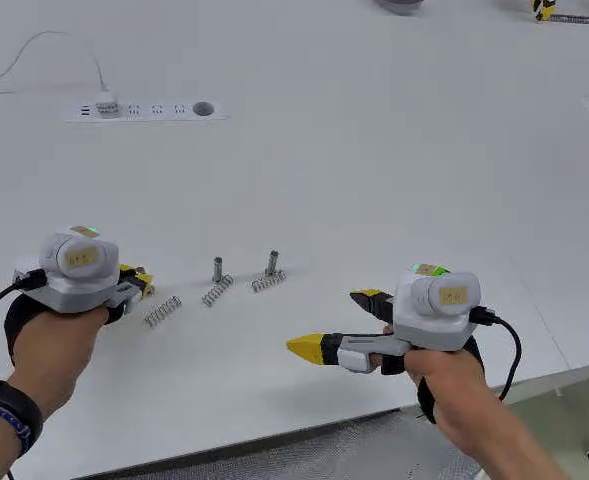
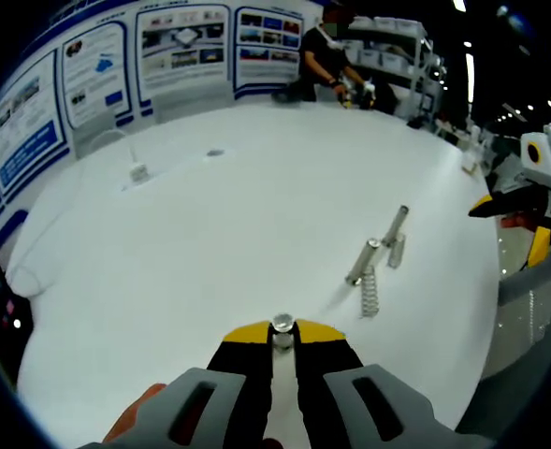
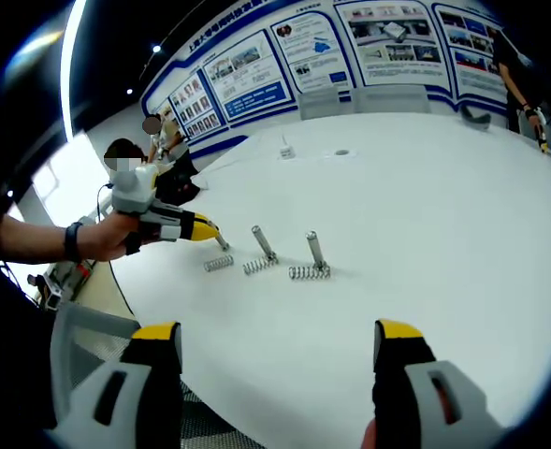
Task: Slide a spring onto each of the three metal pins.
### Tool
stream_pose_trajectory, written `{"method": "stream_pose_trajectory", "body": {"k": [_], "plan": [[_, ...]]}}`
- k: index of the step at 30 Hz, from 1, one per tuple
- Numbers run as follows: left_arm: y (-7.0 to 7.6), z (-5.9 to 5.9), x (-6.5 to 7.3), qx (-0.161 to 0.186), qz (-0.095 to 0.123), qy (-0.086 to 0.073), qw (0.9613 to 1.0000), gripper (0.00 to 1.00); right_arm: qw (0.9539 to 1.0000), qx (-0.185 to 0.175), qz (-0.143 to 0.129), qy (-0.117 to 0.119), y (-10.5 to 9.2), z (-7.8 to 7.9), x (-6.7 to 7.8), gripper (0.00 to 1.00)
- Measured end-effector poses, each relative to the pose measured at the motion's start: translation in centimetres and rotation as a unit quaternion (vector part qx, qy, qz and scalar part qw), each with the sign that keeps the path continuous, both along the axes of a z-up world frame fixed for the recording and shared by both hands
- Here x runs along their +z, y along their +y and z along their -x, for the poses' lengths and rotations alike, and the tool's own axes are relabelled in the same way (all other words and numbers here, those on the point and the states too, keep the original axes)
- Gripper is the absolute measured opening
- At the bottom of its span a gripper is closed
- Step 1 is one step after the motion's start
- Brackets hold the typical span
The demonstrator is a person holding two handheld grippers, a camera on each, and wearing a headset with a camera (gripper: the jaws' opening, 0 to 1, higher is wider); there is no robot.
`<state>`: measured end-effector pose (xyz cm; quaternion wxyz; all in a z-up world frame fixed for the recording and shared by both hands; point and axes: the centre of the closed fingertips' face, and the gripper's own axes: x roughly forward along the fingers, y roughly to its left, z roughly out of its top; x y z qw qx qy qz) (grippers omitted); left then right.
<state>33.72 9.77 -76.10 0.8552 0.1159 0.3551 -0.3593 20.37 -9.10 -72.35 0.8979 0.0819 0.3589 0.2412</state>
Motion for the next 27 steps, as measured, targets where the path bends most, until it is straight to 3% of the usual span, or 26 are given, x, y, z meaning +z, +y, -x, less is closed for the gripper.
{"method": "stream_pose_trajectory", "body": {"k": [17, 27], "plan": [[-0.86, 0.18, -0.56, -0.014, -0.006, -0.002, 0.9999, 0.08, 1.0000, -0.008, 0.001, 0.003, -0.76, 0.23, -0.18, 0.86], [-0.88, 0.21, -0.63, -0.008, -0.002, 0.012, 0.9999, 0.10, 1.0000, -0.006, -0.002, 0.001, -0.41, -0.01, -0.11, 0.86]]}}
